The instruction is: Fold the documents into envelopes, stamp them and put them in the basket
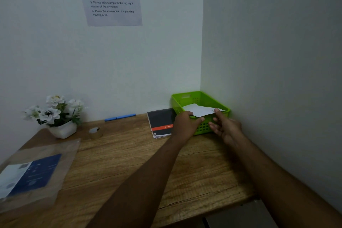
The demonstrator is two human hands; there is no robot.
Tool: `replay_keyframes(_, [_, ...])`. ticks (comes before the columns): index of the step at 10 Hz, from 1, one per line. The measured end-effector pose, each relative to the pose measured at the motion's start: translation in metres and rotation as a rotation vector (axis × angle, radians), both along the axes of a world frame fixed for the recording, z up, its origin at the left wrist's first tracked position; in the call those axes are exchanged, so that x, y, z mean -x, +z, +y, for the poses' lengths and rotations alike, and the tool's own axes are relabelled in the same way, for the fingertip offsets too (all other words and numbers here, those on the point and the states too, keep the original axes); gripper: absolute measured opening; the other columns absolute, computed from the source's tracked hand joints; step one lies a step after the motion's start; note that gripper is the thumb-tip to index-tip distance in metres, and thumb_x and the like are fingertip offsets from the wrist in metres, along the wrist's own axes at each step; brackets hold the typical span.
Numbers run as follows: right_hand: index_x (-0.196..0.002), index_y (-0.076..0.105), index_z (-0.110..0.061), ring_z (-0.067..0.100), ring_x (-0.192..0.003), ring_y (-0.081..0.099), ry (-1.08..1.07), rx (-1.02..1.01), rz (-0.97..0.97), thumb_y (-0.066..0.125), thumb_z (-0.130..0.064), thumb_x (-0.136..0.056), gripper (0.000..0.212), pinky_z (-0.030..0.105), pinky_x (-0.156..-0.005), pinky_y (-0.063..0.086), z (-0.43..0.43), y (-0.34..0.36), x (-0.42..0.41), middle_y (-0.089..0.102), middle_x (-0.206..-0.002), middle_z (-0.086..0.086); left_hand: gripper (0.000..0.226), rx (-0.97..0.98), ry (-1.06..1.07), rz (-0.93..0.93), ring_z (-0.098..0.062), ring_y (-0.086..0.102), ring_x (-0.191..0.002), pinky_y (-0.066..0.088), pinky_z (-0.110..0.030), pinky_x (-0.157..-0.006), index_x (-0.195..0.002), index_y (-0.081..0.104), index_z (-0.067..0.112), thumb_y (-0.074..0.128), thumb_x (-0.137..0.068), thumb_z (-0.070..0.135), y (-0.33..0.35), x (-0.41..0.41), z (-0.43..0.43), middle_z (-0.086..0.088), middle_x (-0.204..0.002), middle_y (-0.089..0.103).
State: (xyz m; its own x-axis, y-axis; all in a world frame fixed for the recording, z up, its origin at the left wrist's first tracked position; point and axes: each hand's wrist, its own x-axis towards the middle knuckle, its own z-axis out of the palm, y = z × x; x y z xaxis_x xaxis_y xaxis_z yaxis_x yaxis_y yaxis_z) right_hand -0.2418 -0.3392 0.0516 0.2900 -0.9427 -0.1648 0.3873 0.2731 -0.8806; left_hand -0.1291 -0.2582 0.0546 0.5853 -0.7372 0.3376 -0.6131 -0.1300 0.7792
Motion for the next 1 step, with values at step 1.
replay_keyframes(1, [-0.085,0.058,-0.012,0.015,-0.051,0.063,-0.001,-0.036,0.010,0.071,-0.041,-0.084,0.032,0.023,-0.041,0.053,0.0025,-0.0059,-0.0015,0.061,-0.076,0.003,0.065,0.012,-0.008,-0.018,-0.028,0.057,-0.112,0.047,-0.037,-0.093,-0.135,0.047,0.008,0.069,-0.081,0.037,-0.0024,-0.0028,0.0075,-0.017,-0.121,0.062])
